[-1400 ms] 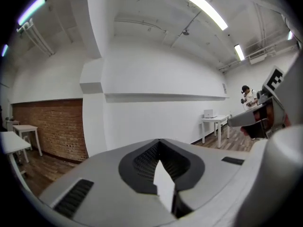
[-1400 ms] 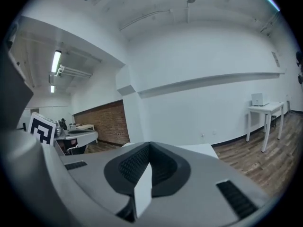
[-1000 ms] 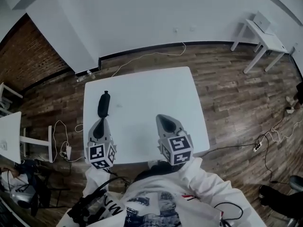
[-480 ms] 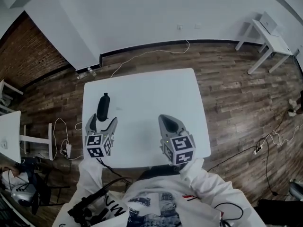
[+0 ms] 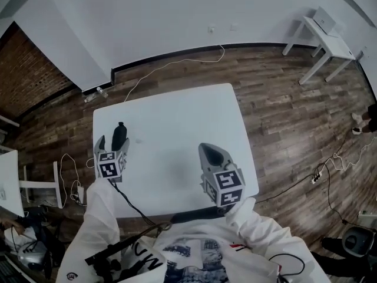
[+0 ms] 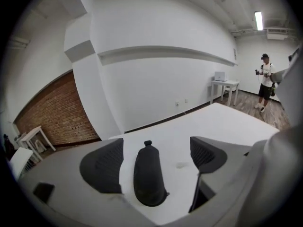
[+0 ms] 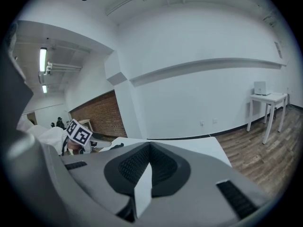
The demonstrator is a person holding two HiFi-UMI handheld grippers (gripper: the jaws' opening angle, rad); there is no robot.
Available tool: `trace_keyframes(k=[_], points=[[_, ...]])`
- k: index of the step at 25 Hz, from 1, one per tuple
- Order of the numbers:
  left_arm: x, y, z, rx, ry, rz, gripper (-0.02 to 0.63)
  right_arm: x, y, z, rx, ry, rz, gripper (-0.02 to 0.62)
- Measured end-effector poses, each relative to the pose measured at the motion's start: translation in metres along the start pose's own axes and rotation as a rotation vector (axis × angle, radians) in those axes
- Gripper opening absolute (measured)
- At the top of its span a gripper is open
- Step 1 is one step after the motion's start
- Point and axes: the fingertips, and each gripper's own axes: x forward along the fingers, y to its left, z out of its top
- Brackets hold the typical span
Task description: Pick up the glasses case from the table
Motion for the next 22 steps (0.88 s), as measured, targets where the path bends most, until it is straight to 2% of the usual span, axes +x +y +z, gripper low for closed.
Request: trace_keyframes(k=[3, 7, 13, 15, 16, 19, 22], points=[[0.048, 0.02, -0.023, -0.002, 0.114, -0.013, 0.434, 0.003, -0.011, -0.004, -0.006, 0.023, -0.032, 0.006], [0.086, 0.031, -0.065, -0.088, 0.273, -0.042, 0.434, 0.001, -0.025, -0.011, -0.014, 0.059, -0.074, 0.006], [0.109, 0.028, -0.096, -0.087, 0.405, -0.051, 0.437, -0.002, -0.04, -0.007, -0.012, 0.052, -0.109, 0.006], [0.11, 0.03, -0.104, -0.075, 0.433, -0.032, 0.439, -0.002, -0.04, -0.006, -0.013, 0.048, -0.109, 0.006], [0.11, 0.031, -0.104, -0.072, 0.437, -0.022, 0.41, -0.001, -0.039, -0.006, -0.014, 0.048, -0.107, 0.006], [0.107, 0.031, -0.104, -0.063, 0.443, -0.023, 0.394, 0.0, -0.034, -0.008, -0.014, 0.053, -0.093, 0.006], [0.099, 0.027, -0.096, -0.042, 0.418, -0.036, 0.385, 0.001, -0.03, -0.009, -0.015, 0.047, -0.082, 0.006]])
